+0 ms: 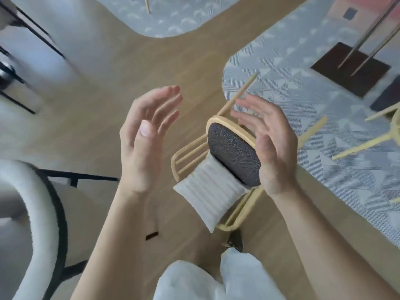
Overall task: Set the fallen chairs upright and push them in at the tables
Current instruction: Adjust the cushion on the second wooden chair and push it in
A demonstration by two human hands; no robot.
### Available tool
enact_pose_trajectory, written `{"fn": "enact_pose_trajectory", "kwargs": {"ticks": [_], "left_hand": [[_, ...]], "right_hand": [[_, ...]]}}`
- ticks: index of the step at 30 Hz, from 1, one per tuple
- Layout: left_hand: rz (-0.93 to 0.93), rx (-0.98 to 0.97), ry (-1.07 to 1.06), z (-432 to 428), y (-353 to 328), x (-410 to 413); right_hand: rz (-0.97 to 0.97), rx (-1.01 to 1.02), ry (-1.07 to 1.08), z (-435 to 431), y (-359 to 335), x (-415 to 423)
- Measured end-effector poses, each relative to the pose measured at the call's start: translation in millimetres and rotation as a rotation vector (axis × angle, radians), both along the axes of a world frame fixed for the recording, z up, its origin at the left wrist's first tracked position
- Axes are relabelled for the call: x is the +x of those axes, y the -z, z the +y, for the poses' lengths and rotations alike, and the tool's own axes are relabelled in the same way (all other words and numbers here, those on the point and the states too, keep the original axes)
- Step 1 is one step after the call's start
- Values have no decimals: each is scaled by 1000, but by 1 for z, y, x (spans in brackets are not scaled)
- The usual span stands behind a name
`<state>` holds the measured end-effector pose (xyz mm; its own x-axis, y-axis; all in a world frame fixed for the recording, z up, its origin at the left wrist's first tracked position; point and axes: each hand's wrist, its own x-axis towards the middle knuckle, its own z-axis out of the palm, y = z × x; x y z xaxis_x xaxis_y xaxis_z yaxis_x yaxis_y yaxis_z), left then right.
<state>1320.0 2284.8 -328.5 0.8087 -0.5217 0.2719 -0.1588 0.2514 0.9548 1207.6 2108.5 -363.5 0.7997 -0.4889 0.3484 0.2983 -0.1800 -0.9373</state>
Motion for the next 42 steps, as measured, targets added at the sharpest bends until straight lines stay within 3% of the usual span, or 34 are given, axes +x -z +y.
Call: {"fn": "enact_pose_trajectory", "kwargs": {"ticks": [8, 13, 21, 25, 28, 32, 35, 42], "left_hand": [[129, 63, 117, -9, 152, 111], [130, 112, 253, -29, 288, 157], [81, 222, 483, -39, 522, 166], [1, 376, 503, -42, 639, 164], [-4, 549, 544, -38, 713, 168], [-172, 754, 633, -34, 797, 169], [-229, 851, 597, -33, 832, 172], [103, 823, 586, -38, 858, 187]], "right_hand": [[204, 55, 193, 1, 137, 69], [238, 152, 324, 17, 278, 100], [398, 246, 486, 43, 524, 82], [548, 217, 654, 54, 643, 58], [682, 225, 752, 66, 705, 42], [757, 124, 826, 77, 770, 16], [695, 307, 884, 76, 793, 0], [674, 804, 872, 71, 814, -9]]}}
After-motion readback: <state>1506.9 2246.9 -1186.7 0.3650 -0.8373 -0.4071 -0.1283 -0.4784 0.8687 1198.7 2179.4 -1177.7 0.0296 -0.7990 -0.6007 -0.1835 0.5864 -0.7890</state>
